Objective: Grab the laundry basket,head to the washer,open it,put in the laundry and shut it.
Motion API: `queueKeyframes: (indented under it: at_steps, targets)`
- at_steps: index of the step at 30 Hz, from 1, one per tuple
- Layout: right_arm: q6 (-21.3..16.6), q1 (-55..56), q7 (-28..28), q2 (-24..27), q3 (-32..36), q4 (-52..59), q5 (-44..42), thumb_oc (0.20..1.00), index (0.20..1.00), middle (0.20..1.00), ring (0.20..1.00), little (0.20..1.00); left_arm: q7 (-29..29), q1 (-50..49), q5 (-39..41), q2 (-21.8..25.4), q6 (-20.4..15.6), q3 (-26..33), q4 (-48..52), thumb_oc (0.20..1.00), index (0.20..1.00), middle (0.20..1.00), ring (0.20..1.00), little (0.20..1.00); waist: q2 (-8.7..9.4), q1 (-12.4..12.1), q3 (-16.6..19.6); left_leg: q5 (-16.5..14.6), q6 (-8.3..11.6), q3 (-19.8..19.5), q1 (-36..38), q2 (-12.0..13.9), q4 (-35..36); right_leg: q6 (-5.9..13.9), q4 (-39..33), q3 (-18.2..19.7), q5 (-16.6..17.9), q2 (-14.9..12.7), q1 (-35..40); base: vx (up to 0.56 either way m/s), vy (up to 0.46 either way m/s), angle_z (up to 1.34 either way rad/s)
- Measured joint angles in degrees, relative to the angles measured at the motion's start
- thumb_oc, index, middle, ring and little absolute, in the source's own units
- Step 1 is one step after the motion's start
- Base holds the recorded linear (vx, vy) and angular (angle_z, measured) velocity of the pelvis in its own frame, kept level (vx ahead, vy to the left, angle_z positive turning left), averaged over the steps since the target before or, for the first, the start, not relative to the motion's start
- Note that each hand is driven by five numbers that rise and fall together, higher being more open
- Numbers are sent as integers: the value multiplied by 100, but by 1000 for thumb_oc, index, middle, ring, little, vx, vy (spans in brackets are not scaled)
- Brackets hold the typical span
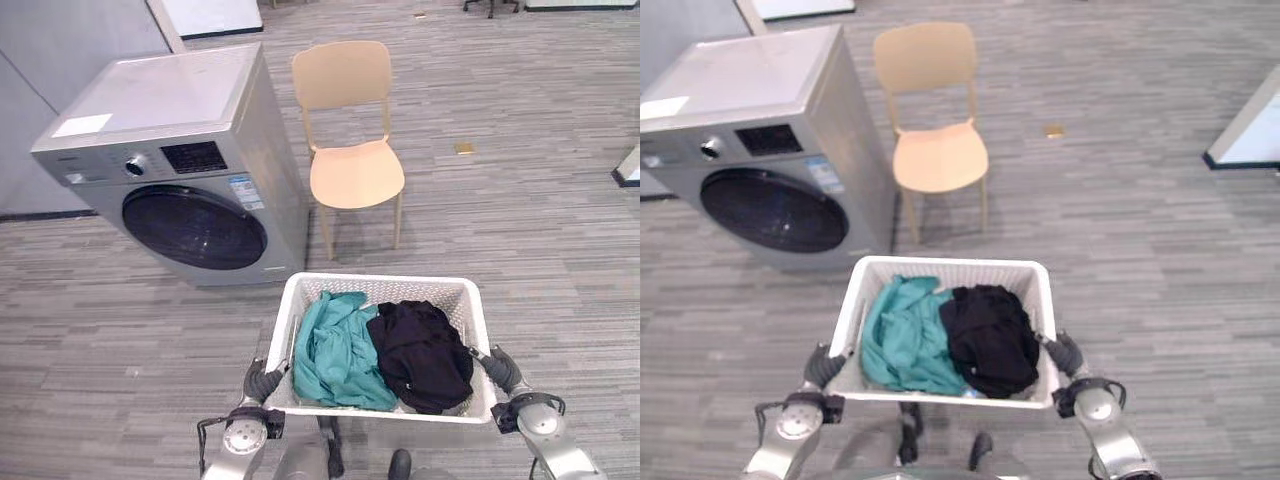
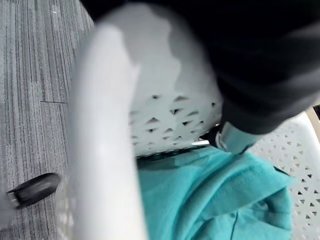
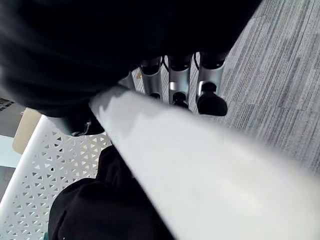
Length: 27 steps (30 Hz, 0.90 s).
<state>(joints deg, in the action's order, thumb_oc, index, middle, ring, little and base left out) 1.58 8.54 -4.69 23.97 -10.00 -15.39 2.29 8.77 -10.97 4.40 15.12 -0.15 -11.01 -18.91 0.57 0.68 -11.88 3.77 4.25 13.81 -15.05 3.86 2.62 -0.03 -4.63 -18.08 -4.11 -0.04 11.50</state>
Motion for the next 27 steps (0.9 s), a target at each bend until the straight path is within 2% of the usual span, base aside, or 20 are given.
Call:
queueKeyframes:
  at_steps: [1, 2, 3, 4, 5, 6, 7, 8, 9, 11, 13, 15, 17, 18, 21, 22, 24, 25, 26, 27]
  targets:
    - [5, 33, 1, 20, -27, -4, 0, 200, 200, 200, 200, 200, -4, -9, 0, 8, 6, -8, -10, 200, 200, 200, 200, 200, -29, -25, 4, 49, -60, -61, -16, 36, 114, -76, 0, 21, -57, 10, 107, 588, 98, -47]
    - [6, 73, -13, 14, -61, -37, 0, 200, 200, 200, 200, 200, -4, -64, 0, 4, 26, -23, -20, 200, 200, 200, 200, 200, 8, -79, -23, 118, -112, -25, -187, 92, 38, -19, 0, 62, -159, 11, 327, 605, 122, -59]
    - [4, 286, -17, 126, -110, 16, -5, 200, 200, 200, 200, 200, -19, -127, -4, 4, 40, -83, -2, 200, 200, 200, 200, 200, -107, -6, 47, -152, -450, 159, 24, 1, 63, 334, 37, 148, -627, -30, 806, 626, 214, -34]
    - [10, 326, -37, -20, -108, 13, -7, 200, 200, 200, 200, 200, -9, -113, -4, 95, 56, -73, -5, 200, 200, 200, 200, 200, 154, 74, 45, 437, -738, 196, 146, -229, 9, 510, 303, 148, -802, -354, 904, 903, 331, -20]
    - [8, 314, -39, -72, -106, 51, -4, 200, 200, 200, 200, 200, -10, -13, -1, 204, 57, -77, 12, 200, 200, 200, 200, 200, 321, 39, 4, 466, -734, 258, 143, -352, -294, 534, 425, 195, -721, -562, 970, 962, 410, -16]
    - [25, 255, -29, -143, -181, 8, 0, 200, 200, 200, 200, 200, -48, 57, 13, 251, 69, -32, -168, 200, 200, 200, 200, 200, 354, -84, -28, 236, -963, 328, 243, -377, -822, 589, 1452, 458, -777, -849, 770, 606, 301, -22]
    - [25, 318, -35, -188, -180, 36, 0, 200, 200, 200, 200, 200, -61, 43, 15, 279, 67, -25, -152, 200, 200, 200, 200, 200, 333, -98, 12, 214, -990, 318, 364, -402, -759, 639, 1804, 504, -877, -913, 645, 406, 237, -6]
    - [3, 293, -28, -213, -185, 83, 0, 200, 200, 200, 200, 200, -66, 191, 14, 438, 21, -32, -73, 200, 200, 200, 200, 200, 360, -86, 16, -22, -1006, 288, 548, -508, -649, 648, 3030, 796, -517, -1025, 8, 293, 161, 15]
    - [3, 218, -12, -245, -187, 102, 2, 200, 200, 200, 200, 200, -76, 223, 16, 527, 25, -30, -72, 200, 200, 200, 200, 200, 342, -93, 25, 120, -1009, 267, 694, -568, -467, 698, 3957, 879, -427, -1167, -458, 275, 134, 26]
    - [2, 159, -11, -264, -184, 151, 3, 200, 200, 200, 200, 200, -65, 374, 37, 582, 20, -6, -7, 200, 200, 200, 200, 200, 350, -82, 31, 13, -1110, 181, 971, -692, -170, 761, 4343, 944, -759, -1315, -1046, 318, 103, 12]
    - [3, -34, -2, -252, -184, 126, 12, 200, 200, 200, 200, 200, -20, 430, 172, 569, 23, 29, -14, 200, 200, 200, 200, 200, 233, -57, -41, -63, -1194, 158, 1272, -696, 76, 702, 4266, 868, -1079, -1314, -1680, 310, 50, -11]
    - [11, -164, 11, -224, -184, 122, 15, 200, 200, 200, 200, 200, -3, 397, 199, 557, 14, 43, 3, 200, 200, 200, 200, 200, 131, 14, -102, -83, -1066, 213, 1592, -679, 199, 687, 3410, 564, -1083, -1277, -2123, 380, -21, 4]
    - [8, -143, 12, -188, -291, 105, 18, 200, 200, 200, 200, 200, -5, 290, 202, 486, -34, 153, -1, 200, 200, 200, 200, 200, 109, 76, -97, -470, -1034, 253, 1808, -681, 197, 685, 2503, 373, -761, -1236, -2722, 373, -60, -2]
    - [62, -71, 50, -202, -290, 9, 19, 200, 200, 200, 200, 200, -64, 176, 202, 444, -3, 134, -70, 200, 200, 200, 200, 200, 88, 133, -118, -661, -875, 234, 2212, -686, 188, 757, 696, 356, 174, -1067, -2987, 398, -117, 3]
    - [61, 13, 99, -207, -202, 9, 126, 200, 200, 200, 200, 200, -91, 126, 192, 330, -6, 122, -158, 200, 200, 200, 200, 200, 127, 239, -90, -1165, -595, -80, 2701, -663, 98, 812, 227, 371, 506, -1098, -2941, 532, -187, 44]
    - [64, -2, 115, -170, -176, -12, 163, 200, 200, 200, 200, 200, -91, 135, 188, 252, 4, 115, -179, 200, 200, 200, 200, 200, 61, 226, -106, -1240, -538, -186, 2813, -586, 85, 713, 313, 424, 966, -1041, -2827, 295, -190, 47]
    - [65, -21, 91, -123, -77, -117, 161, 200, 200, 200, 200, 200, -64, 237, 158, 131, 32, 30, -218, 200, 200, 200, 200, 200, -140, 287, -161, -1305, -433, -468, 2812, -294, -256, 669, 648, 579, 1199, -867, -2683, 189, -214, 92]
    - [48, 49, 118, -102, 34, -109, 154, 200, 200, 200, 200, 200, -66, 357, 150, 165, 40, -69, -239, 200, 200, 200, 200, 200, -3, 373, -170, -1238, -290, -541, 2661, -287, -927, 208, 742, 567, 1658, -907, -2454, 154, -221, 113]
    - [-7, 12, 122, -8, 44, -108, 154, 200, 200, 200, 200, 200, -68, 357, 151, 100, 35, -97, -269, 200, 200, 200, 200, 200, -60, 341, -179, -1232, -282, -472, 2596, -164, -1236, -14, 799, 489, 1651, -852, -2349, 219, -277, 80]
    - [-24, -66, 127, 40, 56, -123, 153, 200, 200, 200, 200, 200, -31, 358, 153, 71, 23, -114, -234, 200, 200, 200, 200, 200, -110, 274, -182, -1200, -130, -475, 2333, 30, -1902, -132, 896, 385, 1508, -770, -2303, 48, -60, 12]
